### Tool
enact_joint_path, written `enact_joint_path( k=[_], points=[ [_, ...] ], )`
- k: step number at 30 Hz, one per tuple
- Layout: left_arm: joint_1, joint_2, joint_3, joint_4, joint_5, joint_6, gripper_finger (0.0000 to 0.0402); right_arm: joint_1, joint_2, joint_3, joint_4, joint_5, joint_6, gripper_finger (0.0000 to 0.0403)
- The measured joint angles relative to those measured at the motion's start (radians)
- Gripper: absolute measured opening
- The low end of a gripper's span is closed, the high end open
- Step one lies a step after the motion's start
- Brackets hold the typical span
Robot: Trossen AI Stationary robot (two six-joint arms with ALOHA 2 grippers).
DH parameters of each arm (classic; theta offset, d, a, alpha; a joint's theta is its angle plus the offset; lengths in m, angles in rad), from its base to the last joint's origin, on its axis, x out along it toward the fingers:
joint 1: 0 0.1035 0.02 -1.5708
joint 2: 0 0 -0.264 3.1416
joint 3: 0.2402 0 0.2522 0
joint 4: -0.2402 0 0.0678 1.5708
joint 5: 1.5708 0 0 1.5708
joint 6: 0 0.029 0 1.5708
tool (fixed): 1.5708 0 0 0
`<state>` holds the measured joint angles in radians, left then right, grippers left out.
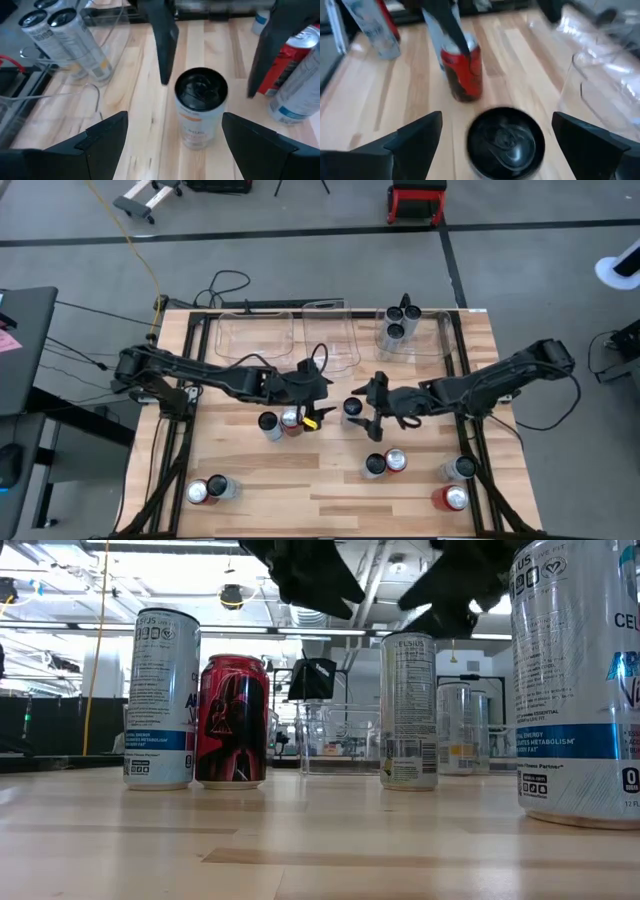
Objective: Sort soda cans
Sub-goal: Put the white-yellow soda can into the right transparent bin
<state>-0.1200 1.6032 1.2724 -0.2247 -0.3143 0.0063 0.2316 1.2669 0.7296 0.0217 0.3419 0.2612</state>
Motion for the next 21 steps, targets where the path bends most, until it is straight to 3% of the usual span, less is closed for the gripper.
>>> enact_joint_path(
  k=[14, 21],
  points=[
    [0.000, 0.002, 0.000, -0.002, -0.010, 0.000, 0.0320, -0.030, 0.108, 0.000, -0.009, -0.053, 0.000, 0.0397],
    [0.000, 0.002, 0.000, -0.012, -0.018, -0.015, 0.0320, -0.048, 0.092, 0.000, -0.013, -0.056, 0.013, 0.0332]
  ],
)
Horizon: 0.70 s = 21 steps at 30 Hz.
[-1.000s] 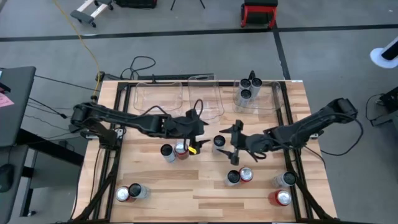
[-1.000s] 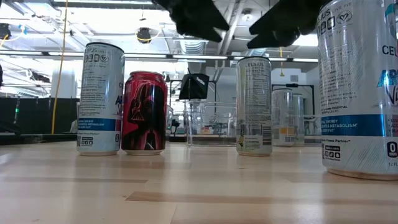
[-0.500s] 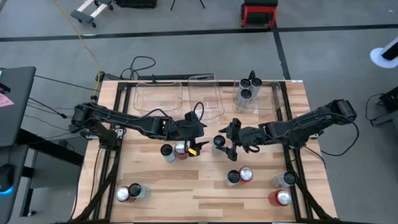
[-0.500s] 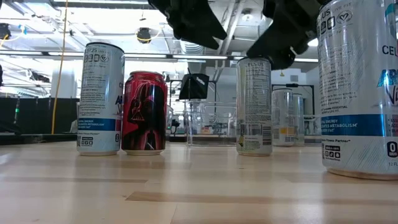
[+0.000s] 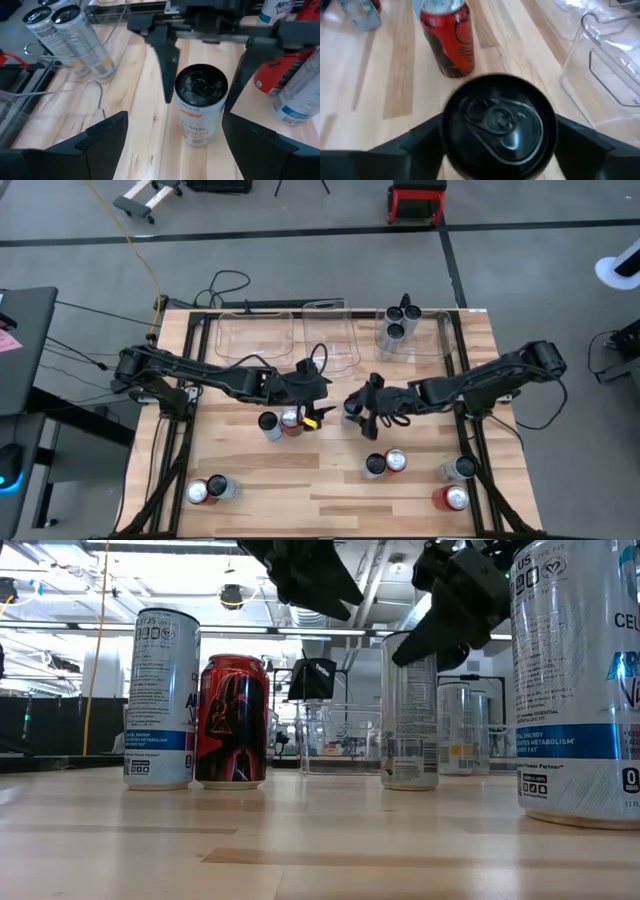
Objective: Sort soda cans
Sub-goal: Put the white-yellow soda can into the right transparent bin
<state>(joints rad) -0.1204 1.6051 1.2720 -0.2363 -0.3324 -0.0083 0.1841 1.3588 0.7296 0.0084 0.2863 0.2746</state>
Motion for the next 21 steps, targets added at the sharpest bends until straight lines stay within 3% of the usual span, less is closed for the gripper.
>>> enact_joint_path(
  k=[6, 14, 21],
  points=[
    [-0.001, 0.000, 0.000, 0.009, -0.076, -0.032, 0.0320, -0.027, -0.061, -0.001, -0.067, 0.004, 0.056, 0.0243],
    [-0.001, 0.000, 0.000, -0.014, -0.094, -0.042, 0.0320, -0.030, -0.213, -0.001, -0.204, 0.021, 0.072, 0.0243],
    [-0.001, -0.009, 0.000, 0.001, -0.099, -0.054, 0.0320, -0.038, -0.445, -0.001, -0.416, 0.237, 0.100, 0.0243]
  ],
)
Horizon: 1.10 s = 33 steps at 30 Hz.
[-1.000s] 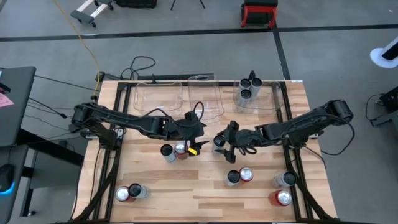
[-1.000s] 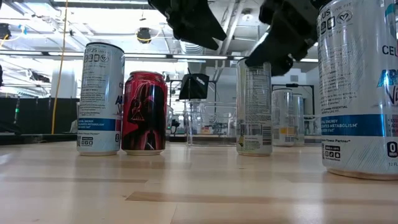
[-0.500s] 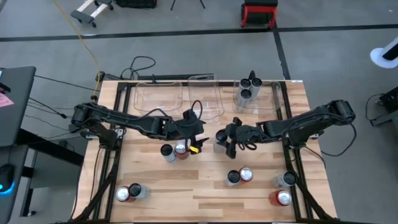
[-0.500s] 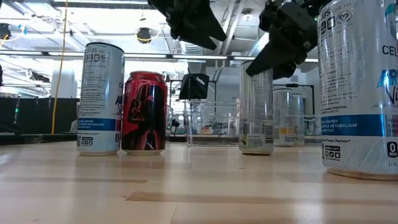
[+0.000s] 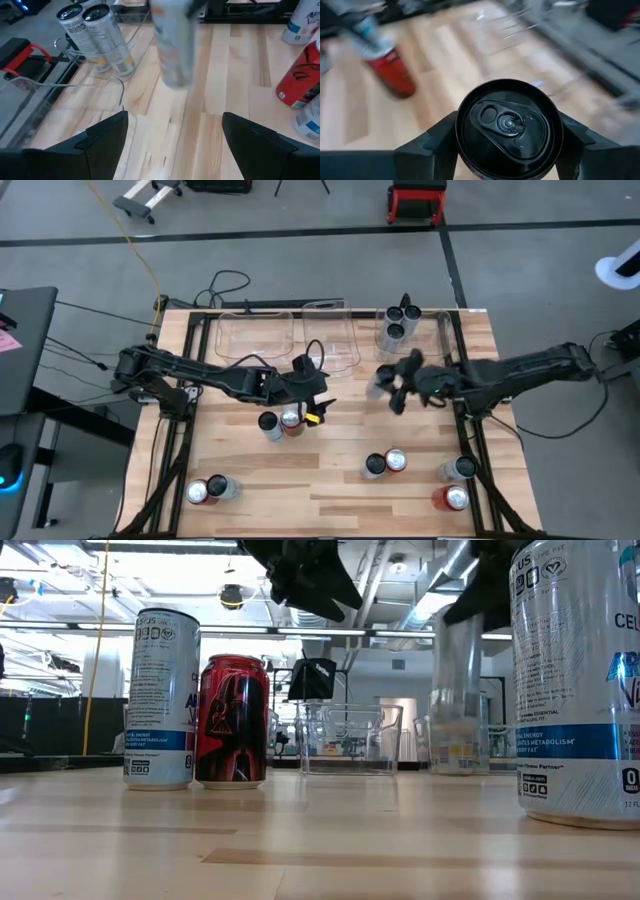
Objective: Sort soda cans
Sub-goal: Put the white-yellow soda can into the right transparent bin
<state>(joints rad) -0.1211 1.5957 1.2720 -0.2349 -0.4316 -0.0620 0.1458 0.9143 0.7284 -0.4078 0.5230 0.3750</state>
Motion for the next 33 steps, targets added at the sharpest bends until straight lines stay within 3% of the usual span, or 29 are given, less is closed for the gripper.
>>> enact_joint_path(
  k=[11, 16, 28, 33],
  points=[
    [-0.006, -0.162, 0.000, -0.090, -0.086, -0.009, 0.0320, -0.157, -0.286, 0.000, -0.210, 0.040, 0.013, 0.0243],
    [-0.017, -0.227, 0.000, -0.153, -0.131, -0.047, 0.0320, -0.256, -0.355, 0.000, -0.305, 0.143, 0.017, 0.0243],
    [-0.021, -0.282, 0.000, -0.366, -0.249, -0.121, 0.0320, -0.513, -0.320, 0.002, -0.276, 0.156, -0.061, 0.0243],
    [-0.021, -0.282, 0.000, -0.448, -0.269, -0.170, 0.0320, -0.649, -0.257, 0.002, -0.189, 0.009, -0.089, 0.0243]
  ],
)
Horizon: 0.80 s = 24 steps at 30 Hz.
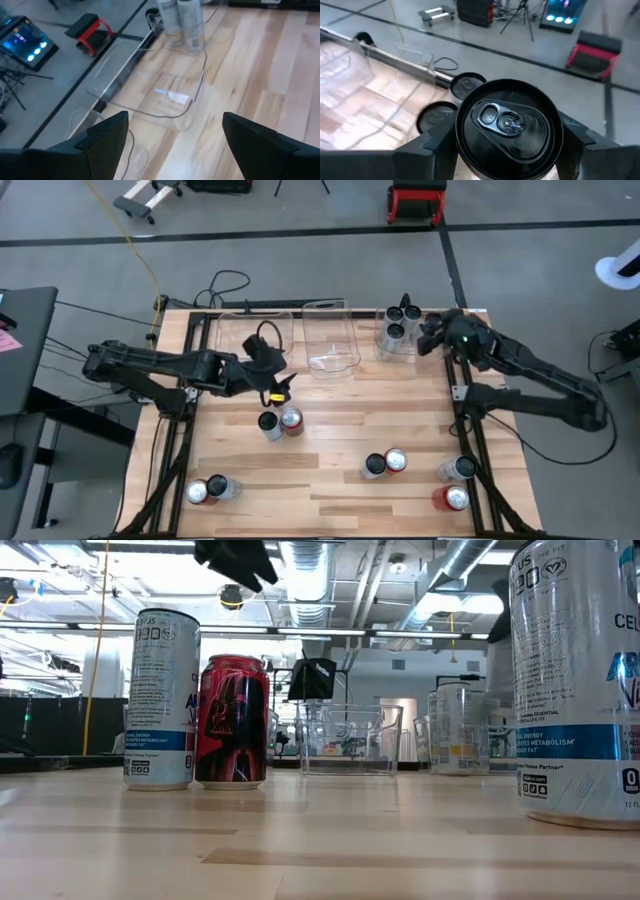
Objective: Sort soda cans
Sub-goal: Put the white-yellow soda can into the right transparent bin
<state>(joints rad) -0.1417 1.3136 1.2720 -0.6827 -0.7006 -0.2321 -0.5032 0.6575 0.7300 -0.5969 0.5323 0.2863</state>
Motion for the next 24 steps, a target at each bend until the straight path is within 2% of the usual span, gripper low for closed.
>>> enact_joint_path(
  k=[5, 12, 21, 24],
  points=[
    [-0.022, -0.011, 0.000, -0.025, -0.011, -0.030, 0.0320, -0.102, 0.082, -0.022, 0.032, -0.054, 0.020, 0.0243],
    [-0.062, -0.062, 0.000, -0.142, -0.119, -0.114, 0.0320, -0.169, 0.118, -0.149, 0.195, -0.127, 0.030, 0.0243],
    [-0.088, -0.082, 0.000, -0.177, -0.141, -0.169, 0.0320, -0.174, 0.117, -0.240, 0.317, -0.182, -0.025, 0.0243],
    [-0.088, -0.082, 0.000, -0.177, -0.146, -0.173, 0.0320, -0.174, 0.117, -0.264, 0.342, -0.231, -0.041, 0.0251]
  ],
)
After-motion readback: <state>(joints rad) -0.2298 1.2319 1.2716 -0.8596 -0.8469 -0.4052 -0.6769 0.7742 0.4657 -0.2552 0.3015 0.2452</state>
